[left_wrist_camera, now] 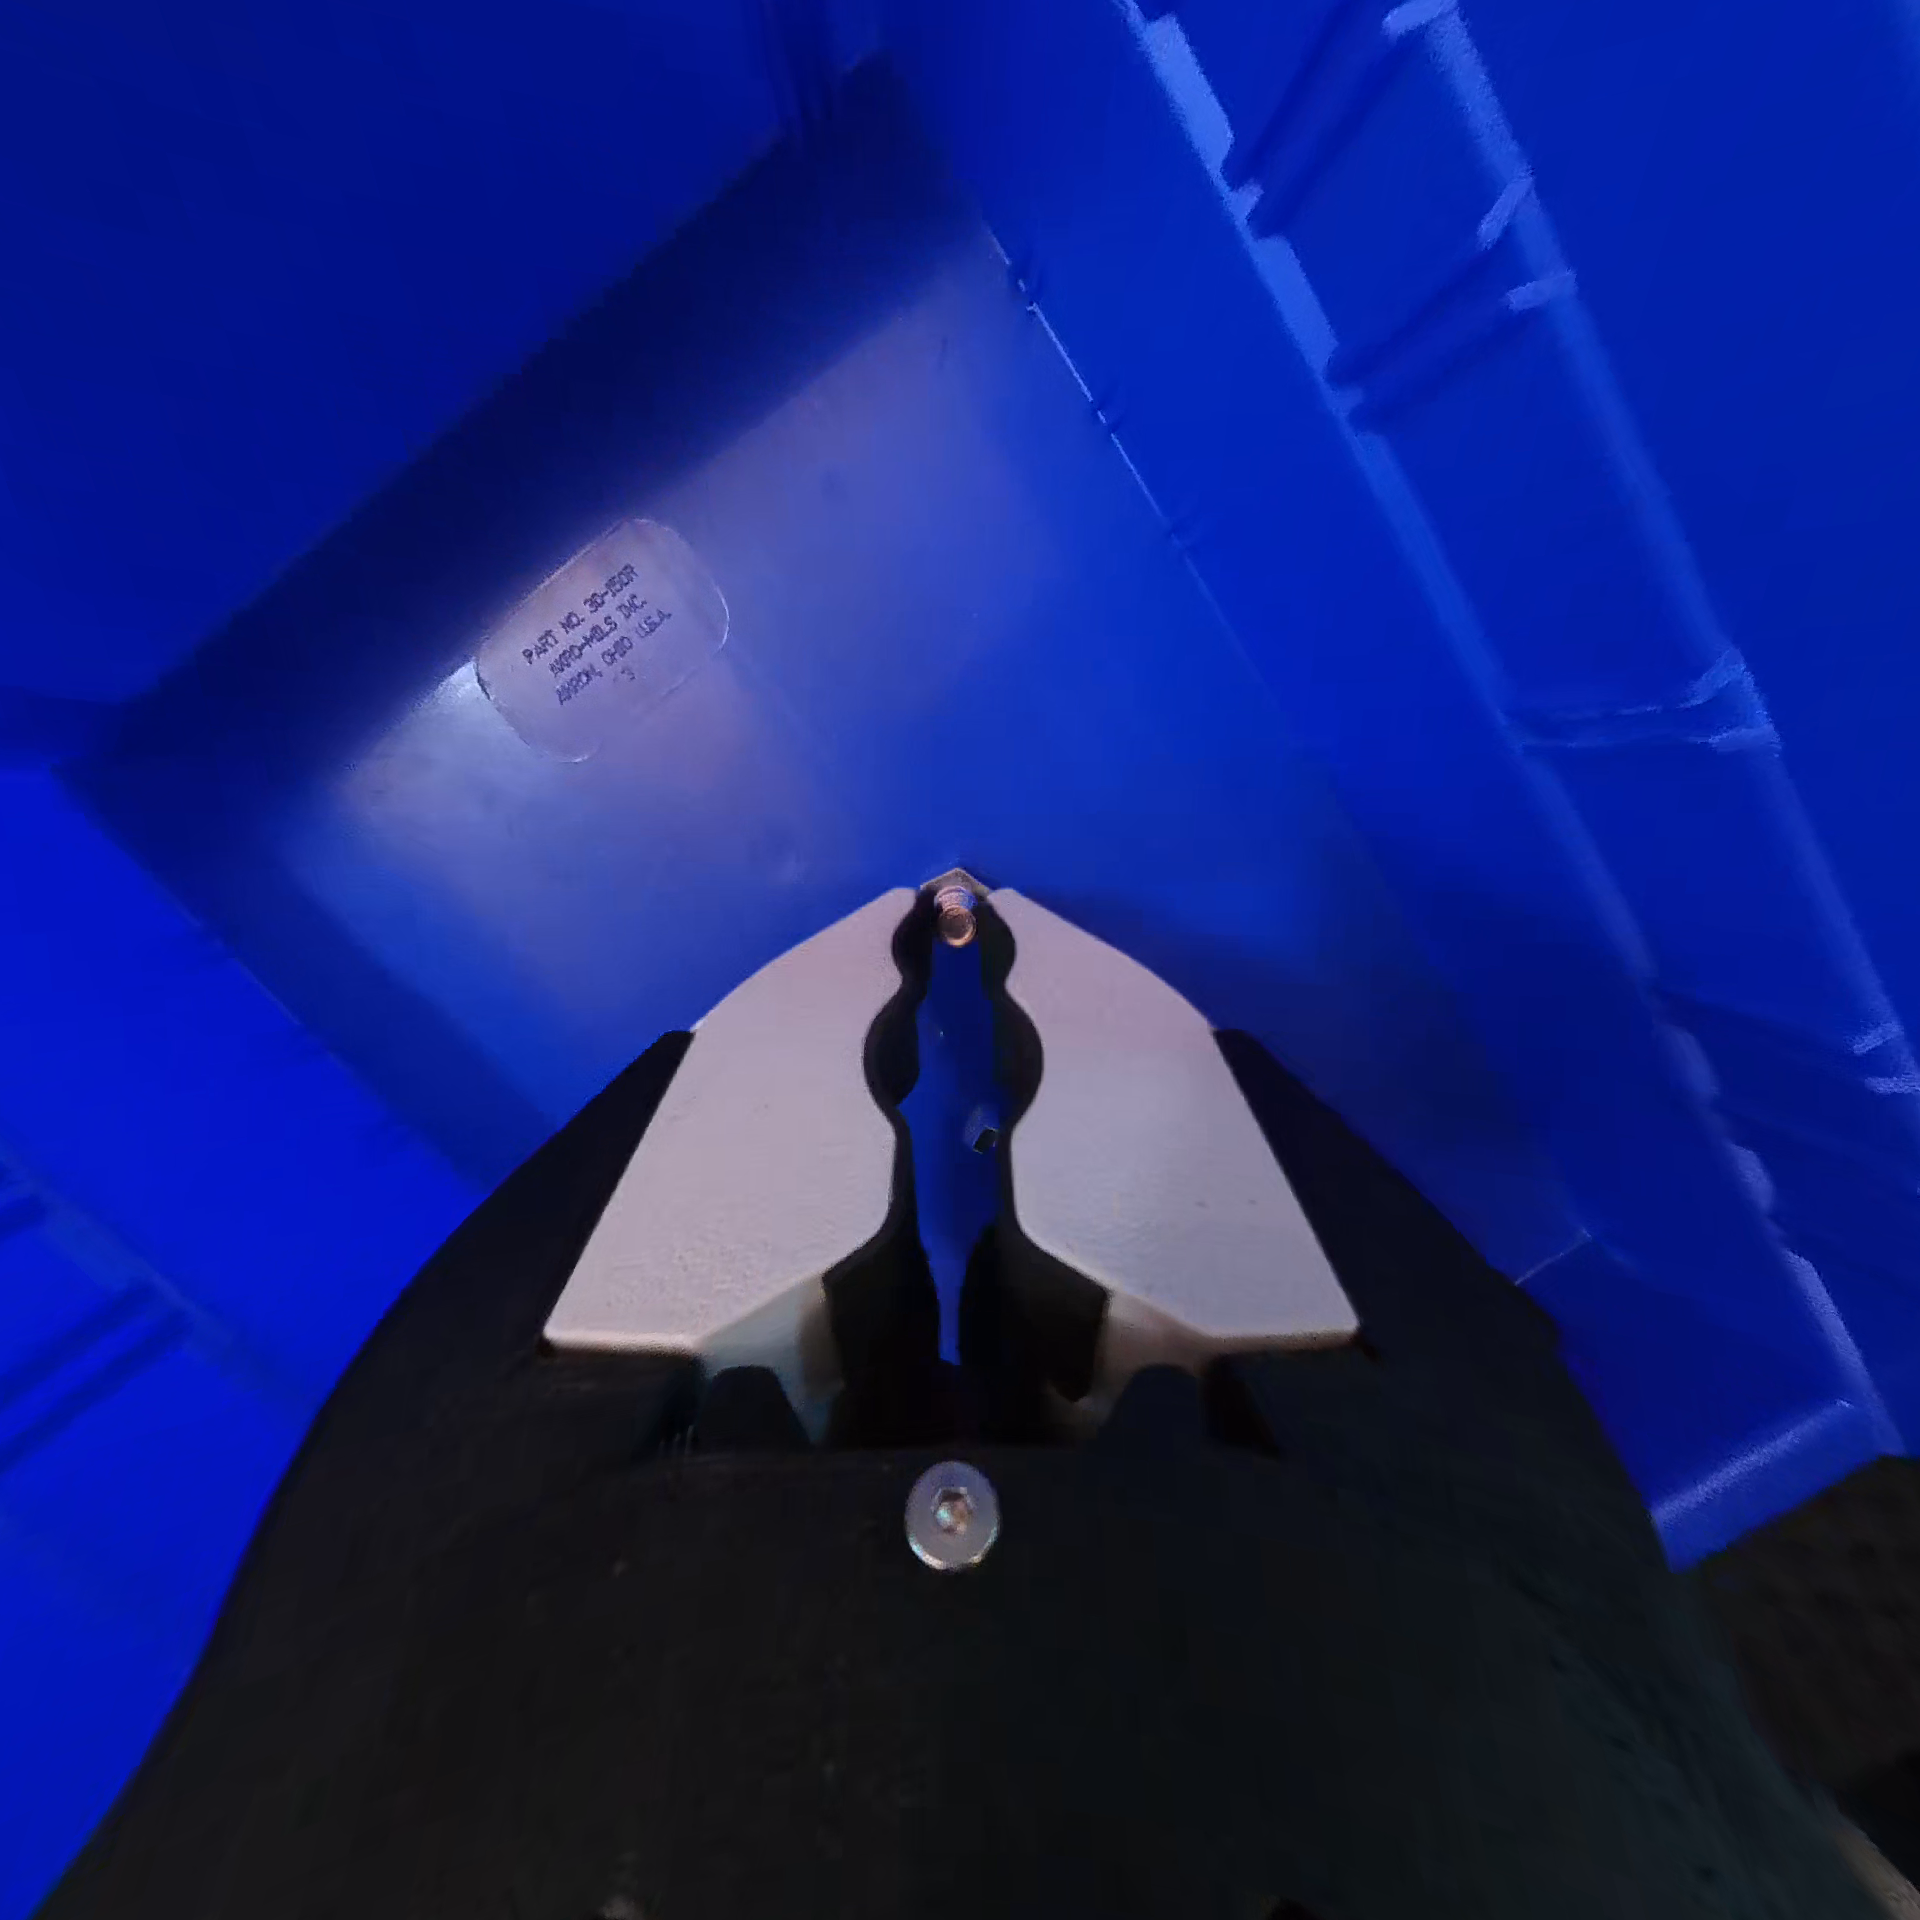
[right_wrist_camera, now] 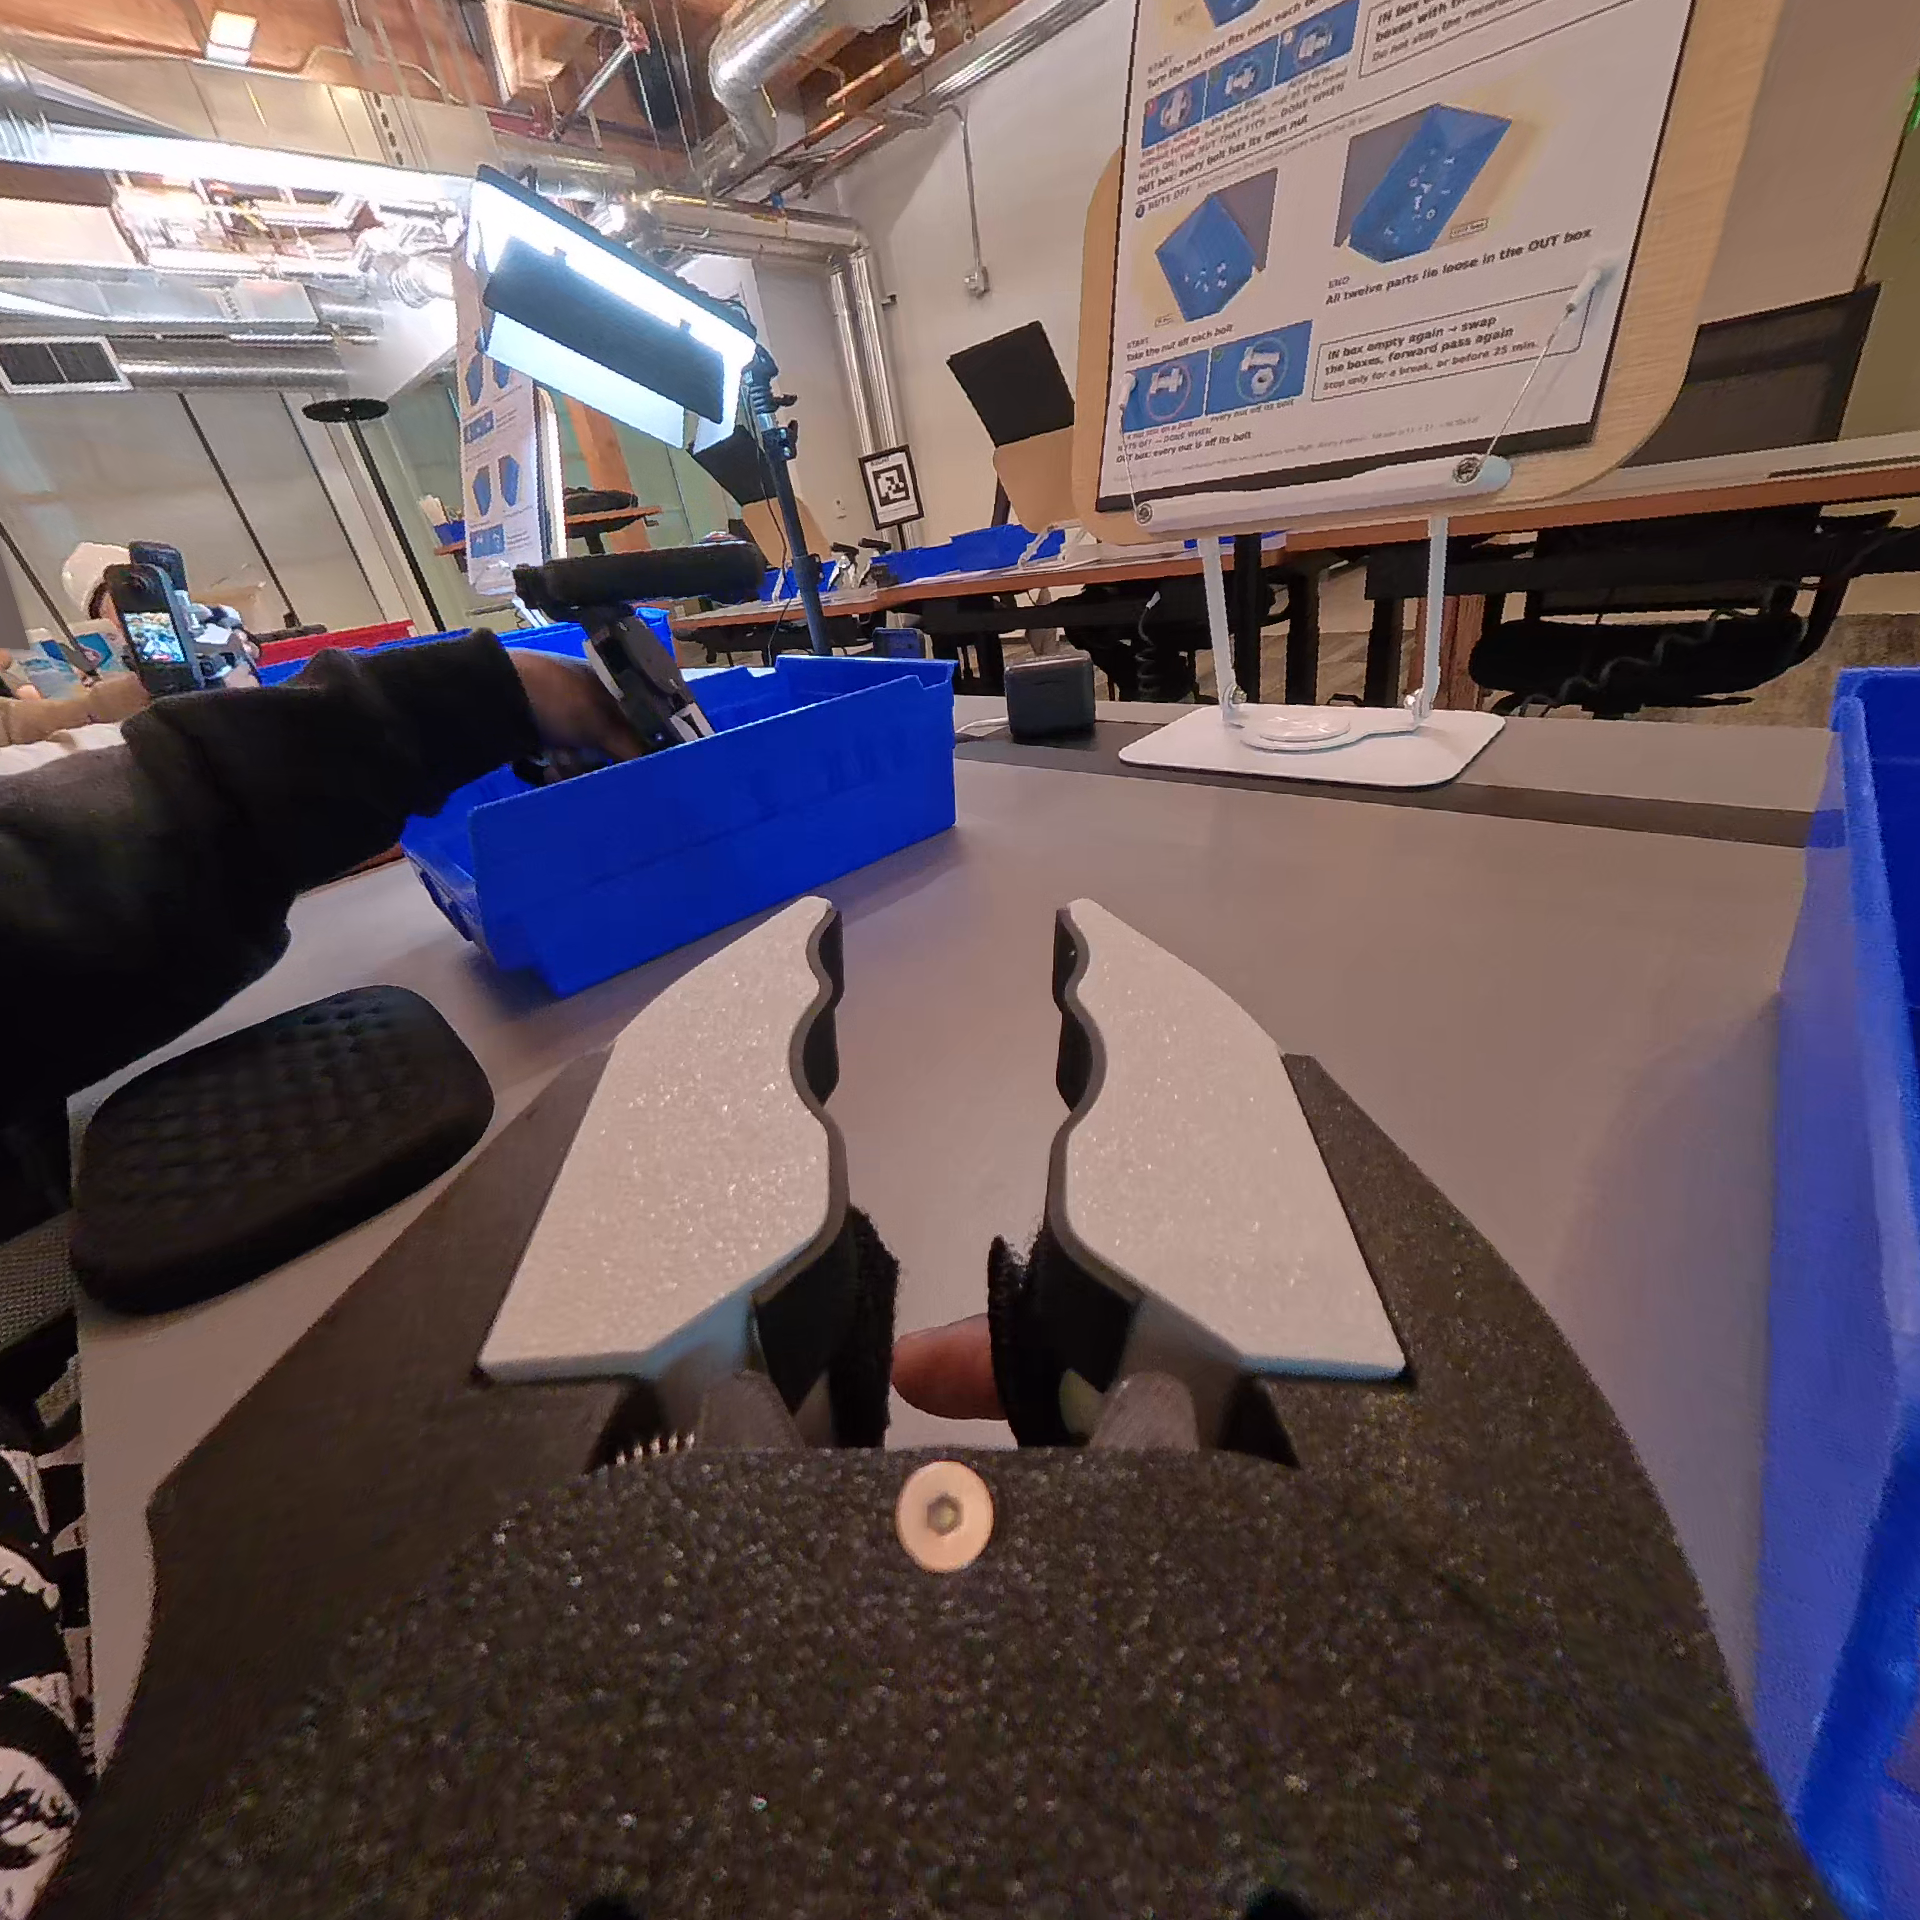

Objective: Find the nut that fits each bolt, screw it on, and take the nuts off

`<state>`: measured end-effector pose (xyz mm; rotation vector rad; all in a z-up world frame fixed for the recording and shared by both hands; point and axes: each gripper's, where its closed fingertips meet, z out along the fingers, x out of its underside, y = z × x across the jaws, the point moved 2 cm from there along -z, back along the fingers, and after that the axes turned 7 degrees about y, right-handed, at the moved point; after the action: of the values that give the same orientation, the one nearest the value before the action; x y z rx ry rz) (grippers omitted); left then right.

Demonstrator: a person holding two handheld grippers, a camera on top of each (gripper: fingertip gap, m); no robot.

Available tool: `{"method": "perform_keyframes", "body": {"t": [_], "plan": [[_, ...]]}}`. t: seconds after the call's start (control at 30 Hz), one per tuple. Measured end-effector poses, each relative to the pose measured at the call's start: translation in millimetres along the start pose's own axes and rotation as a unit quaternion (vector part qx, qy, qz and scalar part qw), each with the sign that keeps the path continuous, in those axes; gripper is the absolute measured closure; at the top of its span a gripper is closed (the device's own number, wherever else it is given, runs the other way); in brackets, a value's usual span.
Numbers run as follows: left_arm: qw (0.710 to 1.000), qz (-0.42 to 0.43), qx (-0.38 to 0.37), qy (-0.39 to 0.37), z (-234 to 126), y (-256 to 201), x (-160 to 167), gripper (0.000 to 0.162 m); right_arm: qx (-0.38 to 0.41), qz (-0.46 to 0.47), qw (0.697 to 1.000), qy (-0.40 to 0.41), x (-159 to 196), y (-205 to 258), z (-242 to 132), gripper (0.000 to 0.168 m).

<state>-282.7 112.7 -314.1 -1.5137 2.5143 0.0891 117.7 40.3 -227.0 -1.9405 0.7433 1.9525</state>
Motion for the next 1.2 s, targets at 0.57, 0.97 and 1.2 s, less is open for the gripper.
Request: {"method": "perform_keyframes", "body": {"t": [0.57,0.97,1.2], "plan": [[0.953,0.244,0.016,-0.181,-122.8,-195.1,-10.1,0.154,-0.012,-0.023,1.000,0.007,1.7,7.1,1.7,0.129],[0.942,0.325,0.072,-0.045,-3.1,-288.4,11.2,0.154,-0.043,-0.072,0.996,0.031,8.2,23.2,6.4,0.129],[0.941,0.331,0.066,-0.001,12.1,-287.5,20.0,0.154,-0.041,-0.065,0.997,0.026,7.0,21.3,5.3,0.129]]}}
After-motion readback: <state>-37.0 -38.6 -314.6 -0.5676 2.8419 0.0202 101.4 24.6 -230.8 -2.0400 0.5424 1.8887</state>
